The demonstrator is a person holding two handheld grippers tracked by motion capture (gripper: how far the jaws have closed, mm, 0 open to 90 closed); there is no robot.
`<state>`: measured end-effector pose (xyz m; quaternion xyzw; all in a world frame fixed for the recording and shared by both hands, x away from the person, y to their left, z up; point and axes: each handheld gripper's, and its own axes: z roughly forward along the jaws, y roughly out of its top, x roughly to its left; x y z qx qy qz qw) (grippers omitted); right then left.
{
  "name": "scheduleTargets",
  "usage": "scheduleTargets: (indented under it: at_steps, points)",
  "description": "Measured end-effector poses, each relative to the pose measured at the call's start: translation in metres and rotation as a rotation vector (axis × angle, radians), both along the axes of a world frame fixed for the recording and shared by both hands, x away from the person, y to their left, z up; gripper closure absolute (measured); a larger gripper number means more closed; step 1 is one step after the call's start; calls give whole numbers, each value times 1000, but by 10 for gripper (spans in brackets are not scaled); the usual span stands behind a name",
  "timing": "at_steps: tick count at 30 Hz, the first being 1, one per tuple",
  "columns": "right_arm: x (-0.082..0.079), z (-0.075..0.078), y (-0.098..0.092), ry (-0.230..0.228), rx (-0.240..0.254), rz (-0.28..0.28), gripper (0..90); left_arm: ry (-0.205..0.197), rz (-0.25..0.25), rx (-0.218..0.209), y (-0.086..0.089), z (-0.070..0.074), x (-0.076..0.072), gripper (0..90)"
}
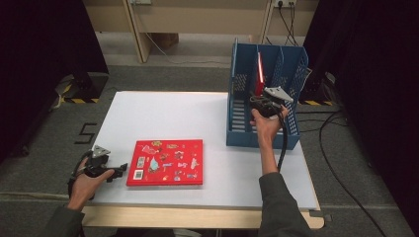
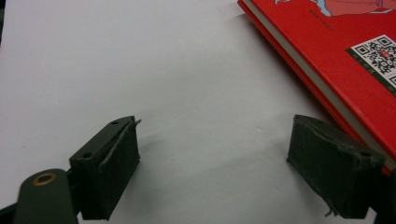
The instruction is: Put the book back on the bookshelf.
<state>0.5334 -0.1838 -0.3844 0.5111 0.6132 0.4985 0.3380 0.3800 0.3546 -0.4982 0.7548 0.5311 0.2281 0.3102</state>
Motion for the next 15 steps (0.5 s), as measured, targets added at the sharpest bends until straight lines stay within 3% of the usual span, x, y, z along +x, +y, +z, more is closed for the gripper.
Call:
scheduleTargets:
  at_steps: [5, 8, 15]
  points:
    - [-10, 3, -7, -3, 19, -3, 512, 4, -10, -14, -3, 0, -1, 152]
    - [-16, 5, -11, -3, 62, 4, 495, 1, -16, -12, -4, 0, -1, 152]
    - [-35, 10, -7, -15, 45, 28, 469, 6, -22, -12, -5, 1, -1, 152]
